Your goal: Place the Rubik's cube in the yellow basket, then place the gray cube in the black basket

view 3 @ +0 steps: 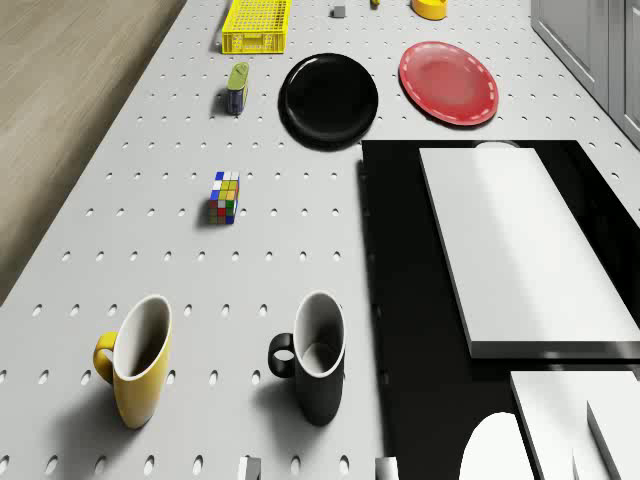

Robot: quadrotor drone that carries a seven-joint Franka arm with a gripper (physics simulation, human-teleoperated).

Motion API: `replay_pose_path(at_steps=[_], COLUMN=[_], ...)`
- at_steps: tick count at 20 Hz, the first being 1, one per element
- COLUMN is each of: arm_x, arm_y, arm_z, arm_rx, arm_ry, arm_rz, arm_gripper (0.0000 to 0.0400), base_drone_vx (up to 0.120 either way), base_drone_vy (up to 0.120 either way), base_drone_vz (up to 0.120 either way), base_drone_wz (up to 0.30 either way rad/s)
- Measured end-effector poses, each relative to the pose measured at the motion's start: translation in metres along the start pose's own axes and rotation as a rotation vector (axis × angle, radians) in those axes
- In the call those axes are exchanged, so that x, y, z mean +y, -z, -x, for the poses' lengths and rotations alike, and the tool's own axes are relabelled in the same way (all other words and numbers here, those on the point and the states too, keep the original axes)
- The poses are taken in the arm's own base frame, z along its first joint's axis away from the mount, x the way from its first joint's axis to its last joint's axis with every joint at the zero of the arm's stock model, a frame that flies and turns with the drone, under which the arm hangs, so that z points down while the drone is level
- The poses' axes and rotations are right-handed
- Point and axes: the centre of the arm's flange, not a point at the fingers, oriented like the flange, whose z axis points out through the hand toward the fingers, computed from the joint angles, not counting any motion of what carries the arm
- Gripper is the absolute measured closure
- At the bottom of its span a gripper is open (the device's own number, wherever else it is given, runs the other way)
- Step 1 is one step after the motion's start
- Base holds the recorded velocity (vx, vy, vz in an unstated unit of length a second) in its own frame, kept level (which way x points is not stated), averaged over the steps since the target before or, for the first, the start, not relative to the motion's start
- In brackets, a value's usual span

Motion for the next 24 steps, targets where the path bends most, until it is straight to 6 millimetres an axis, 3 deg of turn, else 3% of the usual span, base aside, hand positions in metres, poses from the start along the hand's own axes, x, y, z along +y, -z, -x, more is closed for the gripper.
replay_pose_path(at_steps=[7, 12, 24], arm_x=[0.002, 0.001, 0.0], arm_y=[0.05, 0.075, 0.092], arm_z=[0.002, 0.001, 0.0], arm_rx=[0.004, 0.007, 0.013], arm_ry=[0.0, 0.0, 0.0], arm_rz=[-0.004, -0.007, -0.013], arm_gripper=[0.0, 0.0, 0.0], base_drone_vx=[0.0, 0.0, 0.0], base_drone_vy=[0.0, 0.0, 0.0], base_drone_vz=[0.0, 0.0, 0.0], base_drone_wz=[0.0, 0.0, 0.0])
